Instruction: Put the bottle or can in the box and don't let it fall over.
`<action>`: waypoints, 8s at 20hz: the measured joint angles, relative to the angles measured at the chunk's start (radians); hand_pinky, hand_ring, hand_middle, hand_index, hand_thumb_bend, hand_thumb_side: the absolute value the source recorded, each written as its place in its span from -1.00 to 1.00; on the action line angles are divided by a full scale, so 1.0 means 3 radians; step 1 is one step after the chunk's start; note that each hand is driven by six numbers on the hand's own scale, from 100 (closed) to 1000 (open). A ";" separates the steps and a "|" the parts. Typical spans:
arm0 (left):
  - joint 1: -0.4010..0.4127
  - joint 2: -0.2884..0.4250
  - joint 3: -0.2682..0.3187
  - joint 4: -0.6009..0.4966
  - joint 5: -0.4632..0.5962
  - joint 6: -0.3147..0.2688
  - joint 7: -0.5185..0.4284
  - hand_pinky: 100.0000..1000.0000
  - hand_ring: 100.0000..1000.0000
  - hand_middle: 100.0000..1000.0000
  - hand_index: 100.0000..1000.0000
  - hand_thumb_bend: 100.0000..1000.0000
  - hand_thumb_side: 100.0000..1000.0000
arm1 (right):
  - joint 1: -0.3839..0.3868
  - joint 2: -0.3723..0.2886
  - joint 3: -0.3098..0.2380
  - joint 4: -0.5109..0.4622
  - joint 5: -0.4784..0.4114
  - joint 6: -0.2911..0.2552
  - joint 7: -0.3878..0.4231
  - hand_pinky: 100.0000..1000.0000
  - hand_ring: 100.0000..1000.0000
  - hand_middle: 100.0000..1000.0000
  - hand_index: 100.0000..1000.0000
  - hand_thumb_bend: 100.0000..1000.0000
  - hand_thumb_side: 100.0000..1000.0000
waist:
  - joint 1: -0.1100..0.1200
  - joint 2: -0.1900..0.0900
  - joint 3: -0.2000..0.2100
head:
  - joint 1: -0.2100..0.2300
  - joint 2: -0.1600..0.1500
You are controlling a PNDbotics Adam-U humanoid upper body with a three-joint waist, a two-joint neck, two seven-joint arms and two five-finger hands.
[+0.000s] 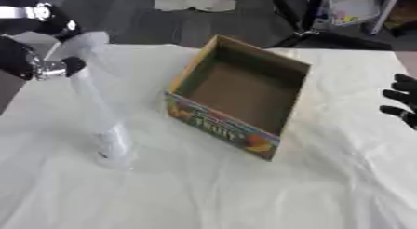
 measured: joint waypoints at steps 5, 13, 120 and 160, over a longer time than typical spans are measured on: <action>0.0000 -0.0002 0.0000 0.0000 0.0036 0.0016 0.0060 0.56 -0.01 -0.01 0.30 -0.85 -0.27 | 0.0002 0.0001 -0.0001 0.0002 0.0000 0.0006 0.0005 0.62 0.81 0.98 0.52 -1.00 0.18 | 0.0000 0.0000 0.0000 | 0.0002 0.0000; -0.0011 -0.0030 -0.0006 -0.0002 0.0091 0.0066 0.0189 0.52 -0.06 -0.04 0.23 -0.94 -0.49 | 0.0014 0.0001 -0.0003 0.0003 0.0000 0.0017 0.0017 0.63 0.81 0.98 0.53 -1.00 0.20 | 0.0000 -0.0001 0.0004 | 0.0016 0.0000; -0.0147 -0.0148 -0.0104 -0.0106 0.0151 0.0208 0.0651 -0.13 -0.69 -0.56 -0.39 -1.00 -1.00 | 0.0056 0.0034 -0.0041 0.0041 -0.0052 0.0099 0.0024 0.67 0.82 1.00 0.54 -1.00 0.43 | 0.0082 -0.0034 0.0008 | 0.0011 0.0029; -0.0708 -0.0361 0.0127 0.0099 -0.0055 0.0170 0.1013 -0.14 -0.74 -0.60 -0.41 -1.00 -1.00 | 0.0078 0.0027 -0.0059 -0.0019 -0.0122 0.0231 0.0011 0.67 0.82 1.00 0.54 -1.00 0.44 | 0.0364 -0.0188 -0.0207 | -0.0024 0.0113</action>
